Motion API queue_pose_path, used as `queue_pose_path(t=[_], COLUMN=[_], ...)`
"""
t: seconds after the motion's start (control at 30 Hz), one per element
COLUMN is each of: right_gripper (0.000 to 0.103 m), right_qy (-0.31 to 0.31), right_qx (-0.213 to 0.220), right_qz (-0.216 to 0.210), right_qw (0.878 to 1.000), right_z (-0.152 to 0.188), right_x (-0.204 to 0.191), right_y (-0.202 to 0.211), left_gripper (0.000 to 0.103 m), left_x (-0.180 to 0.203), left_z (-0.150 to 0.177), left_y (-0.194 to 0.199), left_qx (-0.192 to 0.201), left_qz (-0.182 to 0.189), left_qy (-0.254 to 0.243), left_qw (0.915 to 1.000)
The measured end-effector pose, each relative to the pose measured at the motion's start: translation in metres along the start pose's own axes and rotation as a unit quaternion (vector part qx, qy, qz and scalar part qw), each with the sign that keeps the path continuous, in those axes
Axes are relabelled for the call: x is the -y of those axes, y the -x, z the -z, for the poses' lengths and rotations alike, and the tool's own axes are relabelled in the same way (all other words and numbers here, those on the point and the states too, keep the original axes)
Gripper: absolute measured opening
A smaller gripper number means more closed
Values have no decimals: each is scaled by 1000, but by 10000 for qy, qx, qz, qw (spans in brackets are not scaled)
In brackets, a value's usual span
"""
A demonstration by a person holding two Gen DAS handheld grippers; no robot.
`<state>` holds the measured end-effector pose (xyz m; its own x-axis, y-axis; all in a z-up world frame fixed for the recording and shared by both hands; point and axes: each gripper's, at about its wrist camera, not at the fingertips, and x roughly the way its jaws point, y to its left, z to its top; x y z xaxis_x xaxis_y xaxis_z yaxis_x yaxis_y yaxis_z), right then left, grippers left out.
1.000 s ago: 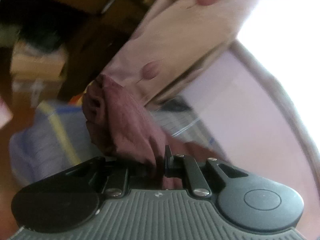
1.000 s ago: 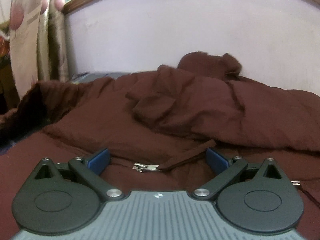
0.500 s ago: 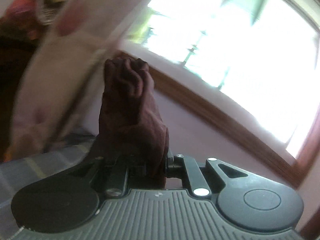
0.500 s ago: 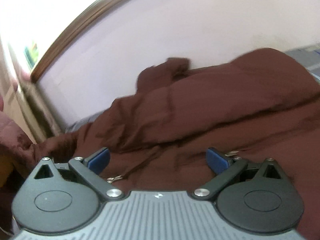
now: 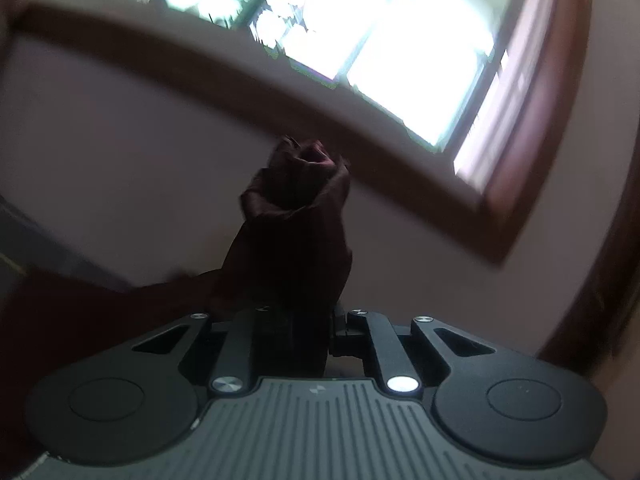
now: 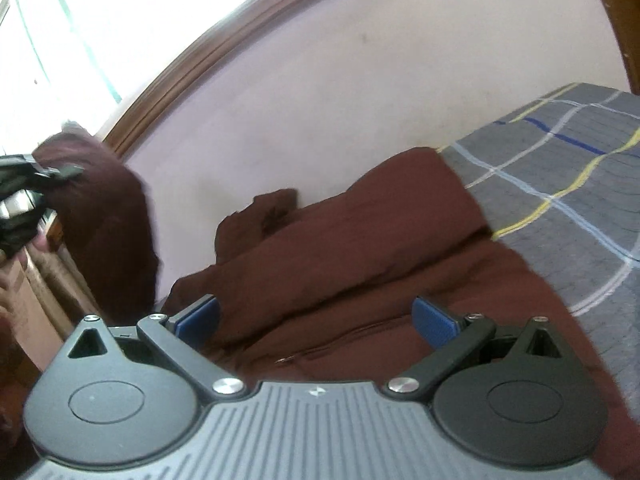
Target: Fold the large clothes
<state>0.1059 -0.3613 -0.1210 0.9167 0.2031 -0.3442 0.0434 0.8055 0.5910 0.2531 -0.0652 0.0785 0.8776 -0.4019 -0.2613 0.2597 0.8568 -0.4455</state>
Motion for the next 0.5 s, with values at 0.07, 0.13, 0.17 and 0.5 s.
queue_pose_path(t=[0.07,0.13,0.17,0.5], right_gripper=[103,103,103,103], right_qy=[-40,-78,-106,-216], right_qx=[21,53,66,243], right_qz=[-1,-11,-27,-159], right_qw=[10000,10000,9999,9993], right_z=[-3,-6,-6,-25], right_x=[9,17,18,27], right_y=[4,9,12,13], left_gripper=[14,14,15,63], left_x=[11,16,17,23], left_z=[21,42,50,100], left_y=[-23,-43,-51,-68], left_qx=[-242,-426,-503,-794], left_qz=[4,29,28,533], left_qy=[-95,-293,-387,-1049], left_qw=[9997,9987,9980,9899])
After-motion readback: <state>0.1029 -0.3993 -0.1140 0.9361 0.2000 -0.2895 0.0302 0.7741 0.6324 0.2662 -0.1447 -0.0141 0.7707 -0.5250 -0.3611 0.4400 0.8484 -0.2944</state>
